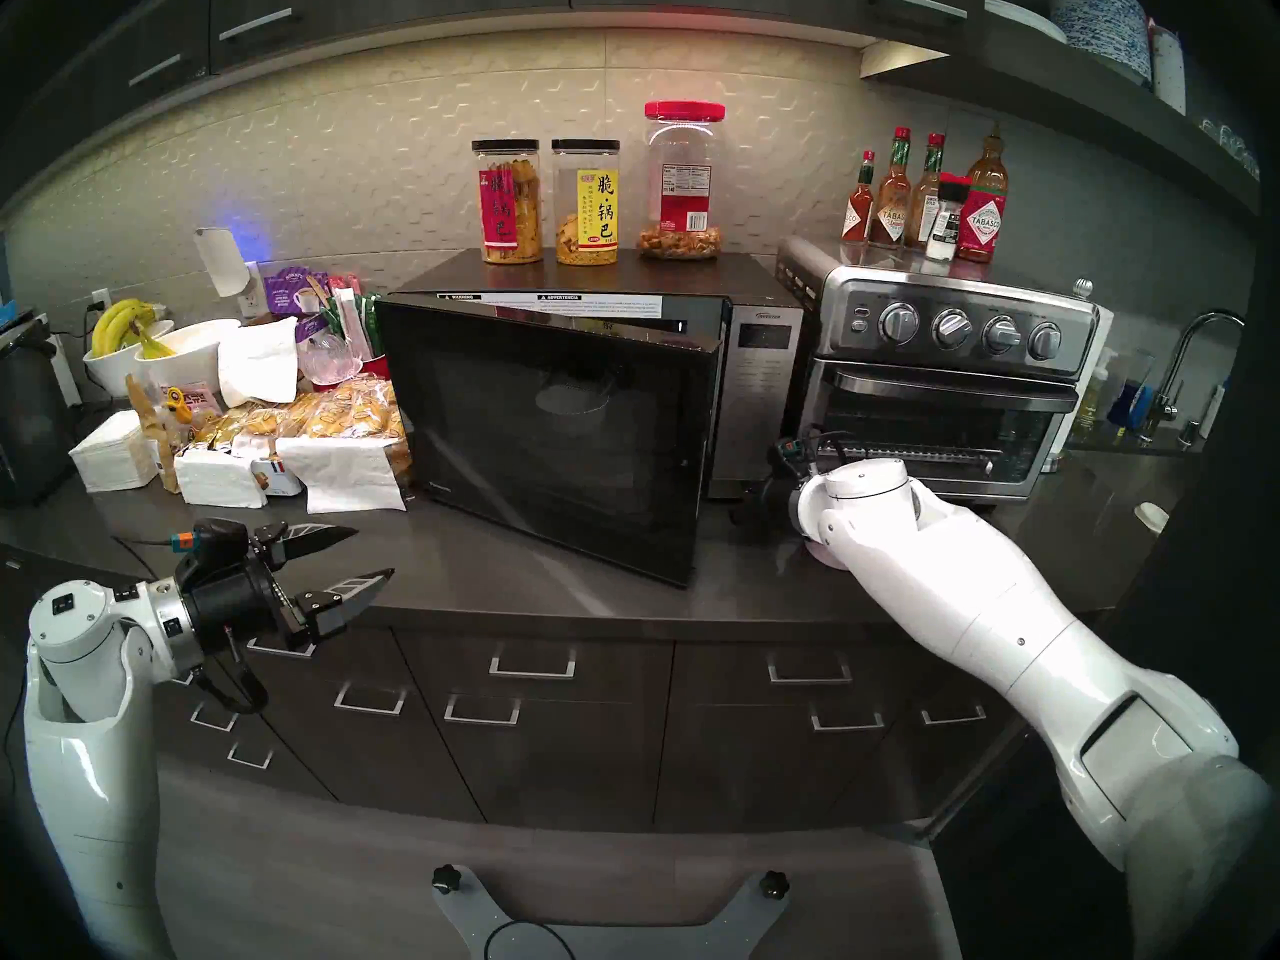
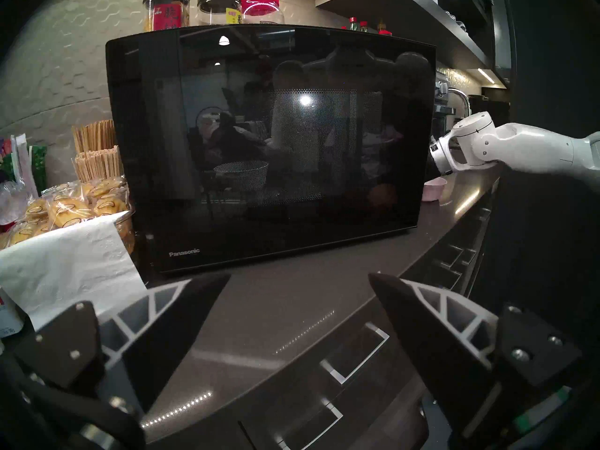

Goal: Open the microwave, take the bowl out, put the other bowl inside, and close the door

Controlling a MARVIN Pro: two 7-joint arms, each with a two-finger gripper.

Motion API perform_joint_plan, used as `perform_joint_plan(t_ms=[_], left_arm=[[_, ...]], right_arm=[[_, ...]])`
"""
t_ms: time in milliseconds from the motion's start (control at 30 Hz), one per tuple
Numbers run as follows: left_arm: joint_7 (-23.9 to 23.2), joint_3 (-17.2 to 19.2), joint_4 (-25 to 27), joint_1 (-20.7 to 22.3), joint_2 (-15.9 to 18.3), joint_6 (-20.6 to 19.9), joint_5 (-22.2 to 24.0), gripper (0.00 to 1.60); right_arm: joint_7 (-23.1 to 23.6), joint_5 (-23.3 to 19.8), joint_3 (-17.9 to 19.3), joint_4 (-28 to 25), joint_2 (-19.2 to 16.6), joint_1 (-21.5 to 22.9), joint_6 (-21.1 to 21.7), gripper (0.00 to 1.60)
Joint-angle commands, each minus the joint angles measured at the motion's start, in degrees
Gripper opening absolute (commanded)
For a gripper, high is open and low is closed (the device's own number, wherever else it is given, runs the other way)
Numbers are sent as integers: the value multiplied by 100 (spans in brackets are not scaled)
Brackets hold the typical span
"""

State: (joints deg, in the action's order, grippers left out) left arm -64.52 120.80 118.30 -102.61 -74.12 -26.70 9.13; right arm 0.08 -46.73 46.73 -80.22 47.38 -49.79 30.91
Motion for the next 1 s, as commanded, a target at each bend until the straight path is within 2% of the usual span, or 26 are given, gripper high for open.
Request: perform_joint_plan(t_ms=[0, 400, 567, 967], left_arm=[[-15, -1, 64, 4, -1, -9, 17, 160], [-15, -1, 66, 3, -1, -11, 18, 160], [-15, 0, 68, 3, -1, -13, 18, 160], [-15, 0, 69, 2, -1, -14, 18, 160]], right_arm=[[198, -114, 219, -450, -353, 86, -5, 0], [625, -384, 396, -990, -930, -46, 275, 0], [806, -482, 453, -1053, -1023, -76, 307, 0], [1602, -723, 551, -1008, -1220, -91, 136, 0]])
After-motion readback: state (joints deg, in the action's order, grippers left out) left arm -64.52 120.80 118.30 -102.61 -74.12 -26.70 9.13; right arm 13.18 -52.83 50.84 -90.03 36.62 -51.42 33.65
